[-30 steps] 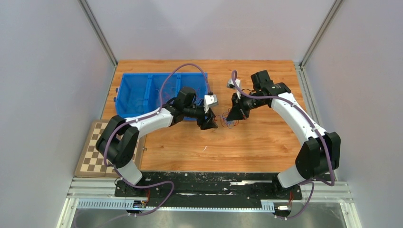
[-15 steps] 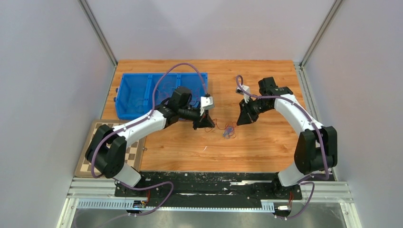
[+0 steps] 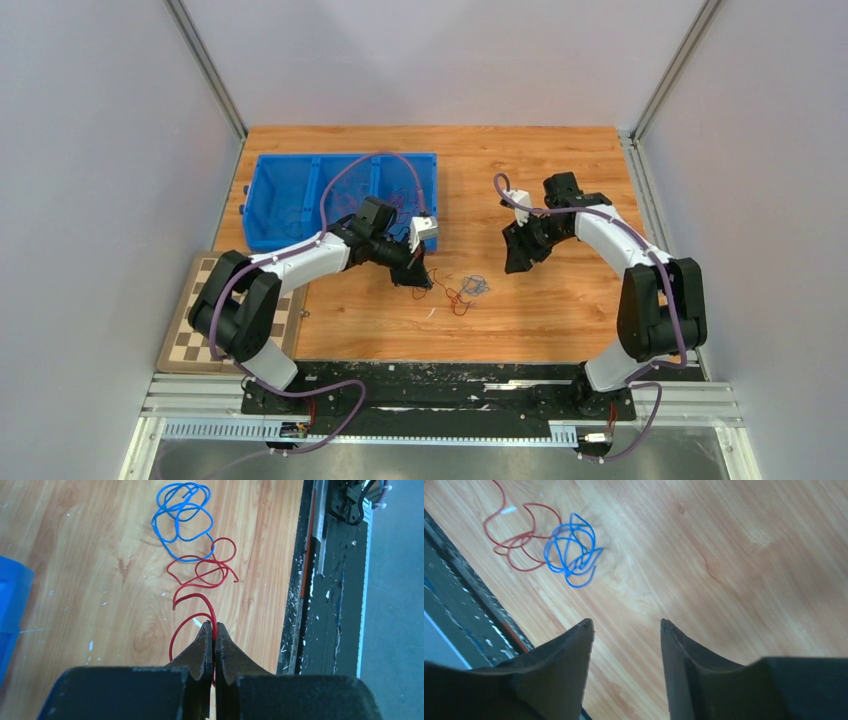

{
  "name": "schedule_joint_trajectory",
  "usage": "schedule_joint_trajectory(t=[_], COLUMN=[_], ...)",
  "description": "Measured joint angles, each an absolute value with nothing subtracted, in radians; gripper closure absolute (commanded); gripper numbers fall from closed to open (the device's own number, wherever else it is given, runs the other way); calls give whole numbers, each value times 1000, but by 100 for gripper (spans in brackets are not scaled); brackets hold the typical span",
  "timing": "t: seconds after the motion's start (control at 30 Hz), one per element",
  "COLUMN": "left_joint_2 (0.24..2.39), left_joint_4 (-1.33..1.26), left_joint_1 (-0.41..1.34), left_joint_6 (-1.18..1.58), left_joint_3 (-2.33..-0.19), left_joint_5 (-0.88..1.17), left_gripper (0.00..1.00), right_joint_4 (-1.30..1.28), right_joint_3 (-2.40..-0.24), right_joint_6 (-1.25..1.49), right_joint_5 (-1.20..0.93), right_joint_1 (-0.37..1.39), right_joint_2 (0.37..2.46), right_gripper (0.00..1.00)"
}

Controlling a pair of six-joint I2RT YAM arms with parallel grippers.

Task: Untangle the cables

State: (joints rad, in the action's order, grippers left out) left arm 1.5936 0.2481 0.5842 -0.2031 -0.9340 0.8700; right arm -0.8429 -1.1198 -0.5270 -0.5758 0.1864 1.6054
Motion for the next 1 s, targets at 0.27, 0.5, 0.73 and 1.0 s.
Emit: schedule_joint_trajectory(t=[0.27, 0.5, 0.73, 1.0], left_joint_2=[1593, 1593, 1548, 1222], left_joint_4=[250, 251, 268, 387], left_joint_1=[573, 572, 569, 477], left_joint_6=[-216, -231, -238, -306], left_joint_3=[-934, -918, -904, -833], left_joint_5=[869, 854, 828, 799], left_gripper=[100, 100, 100, 100], right_joint_4=[-802, -737, -686, -647], right_joint_3=[-1110, -1097, -1014, -946], right_joint_6=[-476, -408, -376, -427], right_joint_5=[-634, -655, -583, -424], right_joint_1=[246, 361, 409, 401], right_joint_2=[1579, 1646, 1715, 1669], right_gripper=[18, 21, 67, 100])
